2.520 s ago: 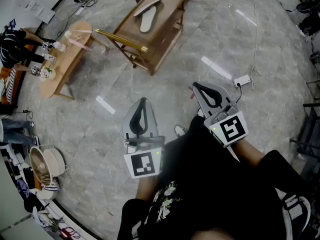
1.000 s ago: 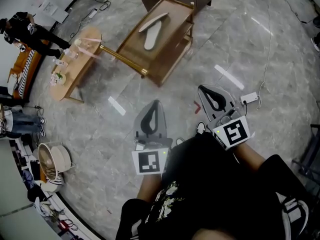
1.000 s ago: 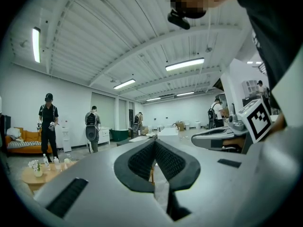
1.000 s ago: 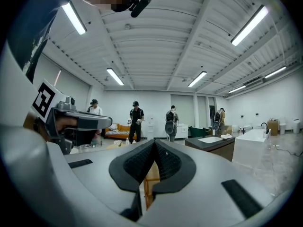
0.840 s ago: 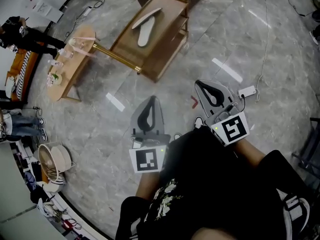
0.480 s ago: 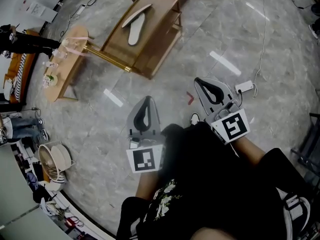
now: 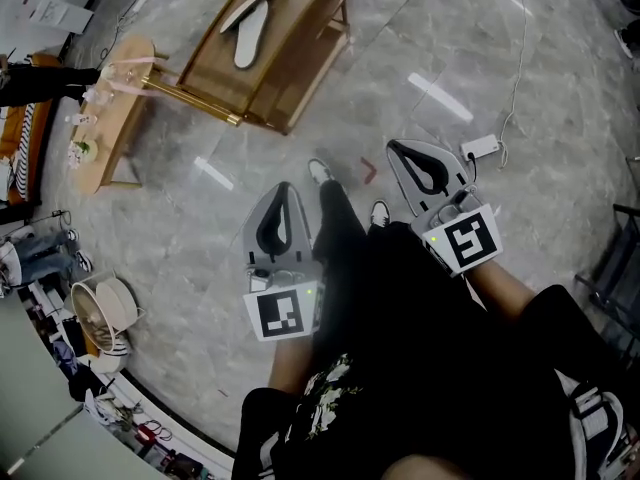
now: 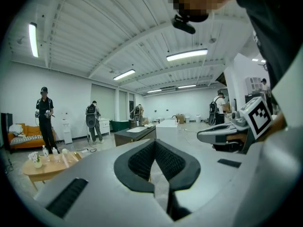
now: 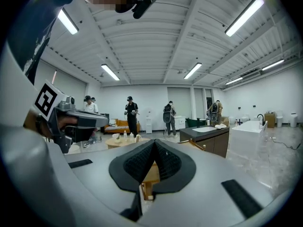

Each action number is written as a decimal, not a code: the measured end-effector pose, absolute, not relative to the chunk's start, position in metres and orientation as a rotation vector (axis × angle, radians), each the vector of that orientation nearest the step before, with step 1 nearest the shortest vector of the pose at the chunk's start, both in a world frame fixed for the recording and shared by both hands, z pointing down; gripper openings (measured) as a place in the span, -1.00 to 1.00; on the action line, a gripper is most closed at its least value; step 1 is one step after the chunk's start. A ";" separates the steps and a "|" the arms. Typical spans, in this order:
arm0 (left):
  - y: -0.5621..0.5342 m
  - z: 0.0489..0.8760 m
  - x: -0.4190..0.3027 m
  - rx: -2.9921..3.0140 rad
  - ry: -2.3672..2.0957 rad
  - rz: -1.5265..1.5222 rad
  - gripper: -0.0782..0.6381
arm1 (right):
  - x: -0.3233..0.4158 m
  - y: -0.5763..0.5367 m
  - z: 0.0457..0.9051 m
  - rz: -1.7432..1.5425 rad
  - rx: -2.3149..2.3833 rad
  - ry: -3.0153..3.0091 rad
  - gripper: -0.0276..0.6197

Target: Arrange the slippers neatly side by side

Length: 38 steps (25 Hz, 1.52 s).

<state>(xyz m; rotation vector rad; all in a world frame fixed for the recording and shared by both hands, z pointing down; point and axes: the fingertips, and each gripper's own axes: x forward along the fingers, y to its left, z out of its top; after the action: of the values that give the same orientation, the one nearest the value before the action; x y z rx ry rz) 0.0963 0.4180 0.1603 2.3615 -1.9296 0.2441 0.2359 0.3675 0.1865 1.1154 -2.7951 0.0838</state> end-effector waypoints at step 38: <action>0.298 0.179 0.014 2.302 -1.884 0.244 -0.78 | 0.186 0.254 0.213 0.179 1.139 -2.668 -0.92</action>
<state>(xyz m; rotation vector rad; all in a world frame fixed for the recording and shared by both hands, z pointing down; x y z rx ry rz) 0.0136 0.2979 0.1790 2.3016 -1.8844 0.2437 0.1863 0.2538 0.2134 1.1387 -2.6683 0.1793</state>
